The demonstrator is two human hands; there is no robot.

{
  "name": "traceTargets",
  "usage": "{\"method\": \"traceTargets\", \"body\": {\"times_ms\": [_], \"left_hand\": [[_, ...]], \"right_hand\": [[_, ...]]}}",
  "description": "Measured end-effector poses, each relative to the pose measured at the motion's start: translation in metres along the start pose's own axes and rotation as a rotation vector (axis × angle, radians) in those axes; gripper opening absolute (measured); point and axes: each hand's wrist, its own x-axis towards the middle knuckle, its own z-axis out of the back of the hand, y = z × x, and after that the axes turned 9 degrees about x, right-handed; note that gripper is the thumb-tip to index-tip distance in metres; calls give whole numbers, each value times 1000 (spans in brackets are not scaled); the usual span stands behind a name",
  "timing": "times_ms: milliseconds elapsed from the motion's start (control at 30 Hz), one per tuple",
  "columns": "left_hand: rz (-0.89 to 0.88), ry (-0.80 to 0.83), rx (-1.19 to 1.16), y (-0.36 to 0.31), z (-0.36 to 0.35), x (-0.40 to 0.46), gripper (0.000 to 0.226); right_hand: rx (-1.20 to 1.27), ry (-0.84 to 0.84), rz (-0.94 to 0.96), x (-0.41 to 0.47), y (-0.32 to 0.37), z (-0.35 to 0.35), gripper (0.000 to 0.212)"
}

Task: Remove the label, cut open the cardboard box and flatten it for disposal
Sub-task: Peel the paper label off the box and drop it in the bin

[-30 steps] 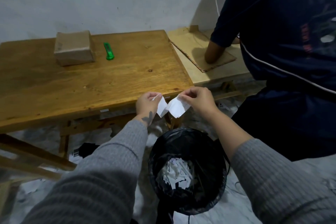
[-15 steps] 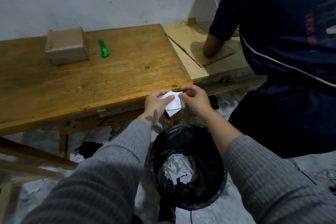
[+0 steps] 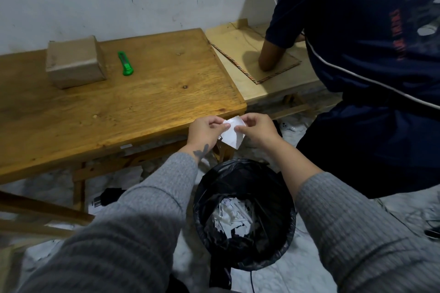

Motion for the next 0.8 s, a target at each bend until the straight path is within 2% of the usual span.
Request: {"method": "traceTargets", "body": {"times_ms": [67,133,333,567,667,800], "left_hand": [[14,-21,25,0,-1,1,15],[18,-46,72,1,-2,1,17],[-66,1,175,6,-3,0,12],[-71,6,119,9,-11,-7,7],[-12,4,76,5,-17,-6,9],[136,49,-96,1,-25,-2,14]], "right_hand": [[-43,-7,68,-1,2,0,29],[-53,-12,126,-2,5,-1,31],[-222,50,99,1,7,-2,12],[-352,147,106,-1,14,8,11],[-436,98,151,-2,11,2,9],[-521,-35,231,-3,1,-3,6]]}}
